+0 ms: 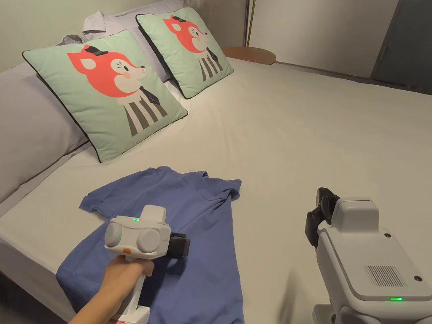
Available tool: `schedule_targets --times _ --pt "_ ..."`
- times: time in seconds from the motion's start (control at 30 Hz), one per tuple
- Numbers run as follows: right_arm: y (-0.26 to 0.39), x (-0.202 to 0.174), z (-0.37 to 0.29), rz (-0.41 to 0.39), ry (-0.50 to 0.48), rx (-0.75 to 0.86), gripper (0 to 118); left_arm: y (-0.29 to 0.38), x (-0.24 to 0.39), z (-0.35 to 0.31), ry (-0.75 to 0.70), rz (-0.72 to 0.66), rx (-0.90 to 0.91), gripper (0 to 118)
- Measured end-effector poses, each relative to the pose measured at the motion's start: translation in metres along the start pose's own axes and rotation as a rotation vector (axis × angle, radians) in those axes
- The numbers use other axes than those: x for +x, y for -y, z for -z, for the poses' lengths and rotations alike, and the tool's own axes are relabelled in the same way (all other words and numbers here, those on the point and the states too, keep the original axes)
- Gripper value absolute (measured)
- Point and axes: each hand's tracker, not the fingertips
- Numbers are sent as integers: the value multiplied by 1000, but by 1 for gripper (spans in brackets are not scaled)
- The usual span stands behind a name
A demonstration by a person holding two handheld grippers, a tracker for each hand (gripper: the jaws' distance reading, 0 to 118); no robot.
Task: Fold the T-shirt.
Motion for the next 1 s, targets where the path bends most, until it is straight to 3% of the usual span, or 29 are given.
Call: schedule_targets --times 0.07,0.1,0.13,0.2,0.4,0.6,1.0 --pt "4 5 2 -1 2 -2 0 6 1 3 28 -13 -4 57" --pt "4 6 2 -3 4 -4 0 10 2 1 48 -30 -3 44" --pt "5 7 2 -4 5 -5 0 12 6 -5 30 -26 29 40" --pt "6 9 2 -2 10 -6 0 11 6 -9 46 47 35 6" --pt "4 14 -4 11 20 -1 0 5 -3 -36 89 11 115 6" --pt "1 24 -5 17 35 14 0 -34 9 -98 171 60 292 6" --pt "-17 91 -49 35 174 87 0 -118 125 -216 462 206 591 6"
